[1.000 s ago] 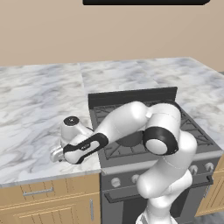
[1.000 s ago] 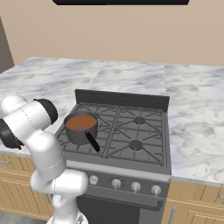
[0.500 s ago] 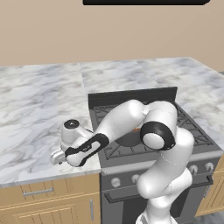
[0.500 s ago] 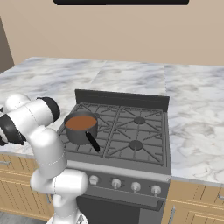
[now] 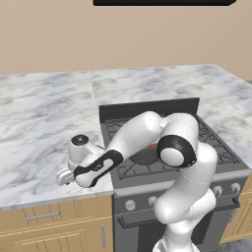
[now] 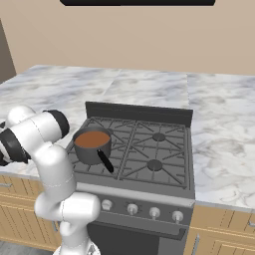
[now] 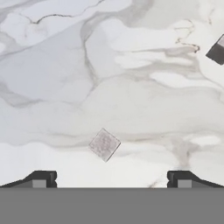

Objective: Pick up the sugar cube(s) and place them in the saucepan with hot chocolate.

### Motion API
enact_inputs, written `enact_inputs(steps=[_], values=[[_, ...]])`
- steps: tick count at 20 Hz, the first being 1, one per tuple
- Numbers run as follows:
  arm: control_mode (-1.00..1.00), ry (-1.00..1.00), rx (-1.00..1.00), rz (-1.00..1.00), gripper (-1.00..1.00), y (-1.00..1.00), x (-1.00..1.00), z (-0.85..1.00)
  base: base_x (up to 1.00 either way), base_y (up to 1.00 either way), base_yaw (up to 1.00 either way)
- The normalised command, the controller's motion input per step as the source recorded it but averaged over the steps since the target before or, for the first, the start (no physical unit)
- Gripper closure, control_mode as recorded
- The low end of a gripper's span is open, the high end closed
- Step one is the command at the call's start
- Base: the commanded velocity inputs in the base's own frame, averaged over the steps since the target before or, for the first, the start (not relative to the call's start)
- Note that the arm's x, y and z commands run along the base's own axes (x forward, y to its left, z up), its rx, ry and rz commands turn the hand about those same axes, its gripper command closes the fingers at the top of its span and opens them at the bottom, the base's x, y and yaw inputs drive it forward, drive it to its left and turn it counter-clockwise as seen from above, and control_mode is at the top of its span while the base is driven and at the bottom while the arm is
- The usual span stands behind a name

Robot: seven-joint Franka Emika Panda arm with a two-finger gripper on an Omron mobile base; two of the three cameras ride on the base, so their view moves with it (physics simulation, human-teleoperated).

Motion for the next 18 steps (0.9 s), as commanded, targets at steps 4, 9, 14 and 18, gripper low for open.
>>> enact_inputs(steps=[4, 9, 14, 18], values=[[-1.00, 0.00, 0.00, 0.00, -1.00, 0.00, 0.13, 0.00, 0.00, 0.00, 0.00], [-1.00, 0.00, 0.00, 0.00, -1.00, 0.01, 0.18, 0.00, 0.00, 0.00, 0.00], [-1.00, 0.00, 0.00, 0.00, -1.00, 0.07, 0.01, 0.00, 0.00, 0.00, 0.00], [-1.00, 0.00, 0.00, 0.00, -1.00, 0.08, 0.00, 0.00, 0.00, 0.00, 0.00]])
